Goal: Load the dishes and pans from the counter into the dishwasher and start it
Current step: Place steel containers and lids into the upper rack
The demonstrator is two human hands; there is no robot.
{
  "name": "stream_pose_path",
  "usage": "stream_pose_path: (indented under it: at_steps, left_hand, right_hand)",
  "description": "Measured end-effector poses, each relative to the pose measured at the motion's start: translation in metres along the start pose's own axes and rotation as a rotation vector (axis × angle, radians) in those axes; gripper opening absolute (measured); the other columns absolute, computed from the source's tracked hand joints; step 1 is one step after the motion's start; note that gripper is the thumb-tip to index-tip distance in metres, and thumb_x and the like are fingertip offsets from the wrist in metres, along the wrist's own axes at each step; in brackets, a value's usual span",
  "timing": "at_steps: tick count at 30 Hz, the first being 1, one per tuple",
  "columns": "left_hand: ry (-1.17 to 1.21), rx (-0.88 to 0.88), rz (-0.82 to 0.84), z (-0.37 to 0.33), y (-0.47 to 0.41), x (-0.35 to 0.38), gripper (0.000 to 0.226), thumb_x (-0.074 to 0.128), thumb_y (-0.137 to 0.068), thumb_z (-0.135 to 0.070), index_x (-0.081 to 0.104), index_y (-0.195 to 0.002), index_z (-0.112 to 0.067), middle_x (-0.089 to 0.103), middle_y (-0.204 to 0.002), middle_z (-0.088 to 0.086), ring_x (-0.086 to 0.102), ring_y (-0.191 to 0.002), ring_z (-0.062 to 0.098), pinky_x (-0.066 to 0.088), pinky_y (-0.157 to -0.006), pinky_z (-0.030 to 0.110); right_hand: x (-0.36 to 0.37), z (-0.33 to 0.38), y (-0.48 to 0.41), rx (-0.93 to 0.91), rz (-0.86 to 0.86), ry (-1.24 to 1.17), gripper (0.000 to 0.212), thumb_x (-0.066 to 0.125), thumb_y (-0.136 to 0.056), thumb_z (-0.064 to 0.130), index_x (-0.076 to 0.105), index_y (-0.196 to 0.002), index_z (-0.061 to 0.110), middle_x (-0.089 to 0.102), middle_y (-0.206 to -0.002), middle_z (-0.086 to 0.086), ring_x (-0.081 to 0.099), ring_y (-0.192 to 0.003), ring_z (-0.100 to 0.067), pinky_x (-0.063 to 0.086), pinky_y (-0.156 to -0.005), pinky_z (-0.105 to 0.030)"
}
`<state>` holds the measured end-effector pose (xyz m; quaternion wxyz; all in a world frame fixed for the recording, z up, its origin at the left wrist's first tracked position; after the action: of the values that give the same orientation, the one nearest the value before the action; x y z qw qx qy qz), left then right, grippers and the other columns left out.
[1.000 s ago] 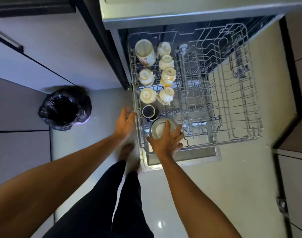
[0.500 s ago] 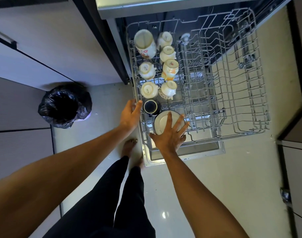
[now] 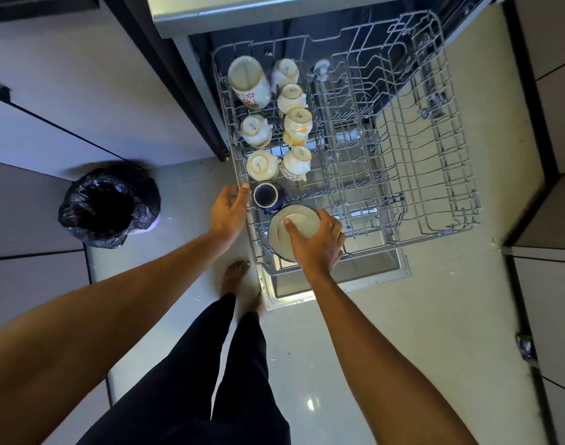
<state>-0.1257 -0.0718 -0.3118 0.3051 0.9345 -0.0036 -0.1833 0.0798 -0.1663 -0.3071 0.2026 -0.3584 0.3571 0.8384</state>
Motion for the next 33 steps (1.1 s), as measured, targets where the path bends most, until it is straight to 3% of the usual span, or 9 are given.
stream_pose_path:
  at_steps: [6, 13, 18, 21, 24, 27, 29, 31, 33]
  left_hand:
    - [-0.03, 0.031, -0.004, 0.004, -0.004, -0.001, 0.042, 0.046, -0.097, -0.054, 0.056, -0.1, -0.013, 0.062, -0.087, 0.002, 0.063, -0.075, 0.019, 0.047, -0.068, 0.033]
    - [-0.071, 0.063, -0.013, -0.001, -0.003, -0.005, 0.035, 0.051, -0.097, -0.051, 0.058, -0.103, -0.017, 0.064, -0.088, 0.001, 0.062, -0.075, 0.016, 0.045, -0.067, 0.029]
    - [-0.18, 0.145, -0.008, -0.016, 0.002, -0.026, 0.019, 0.064, -0.092, -0.038, 0.062, -0.099, -0.021, 0.066, -0.09, -0.001, 0.066, -0.086, 0.022, 0.052, -0.074, 0.033]
    - [-0.285, 0.229, -0.006, -0.037, 0.008, -0.049, 0.009, 0.062, -0.09, -0.022, 0.067, -0.098, -0.024, 0.066, -0.09, -0.001, 0.067, -0.086, 0.025, 0.054, -0.077, 0.037]
    - [-0.333, 0.308, -0.04, -0.07, 0.017, -0.083, 0.012, 0.061, -0.092, -0.015, 0.07, -0.099, -0.018, 0.064, -0.087, -0.001, 0.064, -0.081, 0.02, 0.048, -0.074, 0.028]
    - [-0.349, 0.364, -0.094, -0.094, 0.022, -0.119, 0.014, 0.06, -0.089, -0.011, 0.069, -0.093, -0.021, 0.063, -0.077, -0.004, 0.058, -0.066, 0.013, 0.044, -0.065, 0.025]
    - [-0.343, 0.415, -0.173, -0.119, 0.021, -0.164, 0.015, 0.06, -0.088, -0.008, 0.069, -0.092, -0.02, 0.064, -0.078, -0.003, 0.058, -0.068, 0.014, 0.044, -0.065, 0.021]
    - [-0.321, 0.461, -0.252, -0.14, 0.017, -0.204, 0.014, 0.061, -0.087, -0.006, 0.07, -0.091, -0.017, 0.065, -0.081, -0.002, 0.06, -0.073, 0.015, 0.042, -0.067, 0.016]
    - [-0.307, 0.509, -0.364, -0.16, 0.012, -0.258, 0.012, 0.061, -0.087, -0.011, 0.072, -0.091, -0.013, 0.067, -0.081, -0.002, 0.062, -0.076, 0.016, 0.045, -0.071, 0.023]
  right_hand:
    - [-0.005, -0.003, -0.012, 0.04, 0.019, -0.084, 0.068, 0.066, -0.078, 0.067, 0.051, -0.134, 0.031, 0.052, -0.136, -0.001, 0.048, -0.118, -0.024, 0.047, -0.088, -0.041]
    - [-0.029, 0.005, -0.023, 0.045, -0.023, -0.12, 0.03, 0.07, -0.083, 0.053, 0.068, -0.099, 0.028, 0.069, -0.105, 0.005, 0.063, -0.096, -0.019, 0.044, -0.075, -0.03]
    - [-0.061, 0.025, -0.039, 0.052, 0.002, -0.094, 0.018, 0.065, -0.089, 0.04, 0.07, -0.097, 0.025, 0.071, -0.1, 0.011, 0.06, -0.084, -0.014, 0.038, -0.072, -0.025]
    - [-0.076, 0.049, -0.04, -0.002, 0.036, -0.078, 0.017, 0.063, -0.088, 0.041, 0.07, -0.095, 0.027, 0.072, -0.1, 0.008, 0.063, -0.087, -0.018, 0.046, -0.073, -0.028]
    - [-0.083, 0.094, -0.03, -0.11, 0.076, -0.074, 0.012, 0.063, -0.086, 0.039, 0.065, -0.081, 0.027, 0.072, -0.093, 0.005, 0.066, -0.086, -0.023, 0.053, -0.075, -0.031]
    - [-0.083, 0.142, -0.02, -0.229, 0.115, -0.058, 0.016, 0.065, -0.085, 0.038, 0.058, -0.074, 0.028, 0.068, -0.083, 0.003, 0.062, -0.079, -0.024, 0.048, -0.069, -0.03]
    - [-0.082, 0.196, -0.007, -0.311, 0.107, -0.066, 0.017, 0.063, -0.084, 0.038, 0.061, -0.075, 0.024, 0.067, -0.078, 0.004, 0.061, -0.076, -0.023, 0.046, -0.066, -0.029]
    - [-0.08, 0.245, 0.004, -0.399, 0.086, -0.089, 0.019, 0.061, -0.083, 0.038, 0.067, -0.08, 0.02, 0.07, -0.078, 0.004, 0.064, -0.074, -0.023, 0.054, -0.068, -0.033]
    - [-0.076, 0.309, 0.02, -0.502, 0.068, -0.113, 0.019, 0.061, -0.086, 0.037, 0.069, -0.084, 0.02, 0.07, -0.079, 0.004, 0.065, -0.076, -0.023, 0.055, -0.071, -0.037]
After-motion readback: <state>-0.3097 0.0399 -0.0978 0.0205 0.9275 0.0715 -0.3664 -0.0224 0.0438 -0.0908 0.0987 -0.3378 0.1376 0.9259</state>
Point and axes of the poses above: each hand's wrist, its own y-axis away from the middle knuckle, its own x-axis out of the palm, z = x × y, the point moved 6 cm from there along -y, towards the middle knuckle
